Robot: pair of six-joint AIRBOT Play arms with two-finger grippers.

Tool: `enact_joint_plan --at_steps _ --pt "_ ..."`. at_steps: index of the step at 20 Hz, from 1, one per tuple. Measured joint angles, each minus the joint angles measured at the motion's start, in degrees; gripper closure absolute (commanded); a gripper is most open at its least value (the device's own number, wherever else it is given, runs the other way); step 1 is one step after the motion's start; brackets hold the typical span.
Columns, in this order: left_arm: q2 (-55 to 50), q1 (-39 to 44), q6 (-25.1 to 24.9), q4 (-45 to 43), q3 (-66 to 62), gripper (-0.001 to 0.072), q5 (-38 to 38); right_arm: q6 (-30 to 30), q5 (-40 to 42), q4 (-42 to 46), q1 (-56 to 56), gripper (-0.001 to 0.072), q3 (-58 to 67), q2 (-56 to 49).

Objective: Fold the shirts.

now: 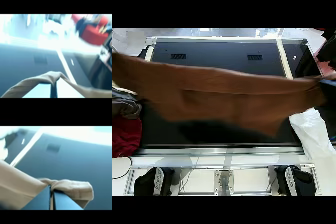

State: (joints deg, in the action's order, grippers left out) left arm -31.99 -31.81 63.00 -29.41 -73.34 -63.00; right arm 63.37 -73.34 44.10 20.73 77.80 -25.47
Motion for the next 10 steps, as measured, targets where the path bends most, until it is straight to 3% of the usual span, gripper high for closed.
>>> enact_joint_plan --at_steps 5,10 --pt "-3.3 0.0 0.4 0.1 -14.3 0.0697 -0.7 0.0 -0.7 2.2 0.0 0.0697 13.6 -7.1" --pt "-15.4 1.5 6.3 -6.4 -17.6 0.0697 -13.0 0.0 -2.8 2.0 -0.1 0.0698 14.4 -20.5"
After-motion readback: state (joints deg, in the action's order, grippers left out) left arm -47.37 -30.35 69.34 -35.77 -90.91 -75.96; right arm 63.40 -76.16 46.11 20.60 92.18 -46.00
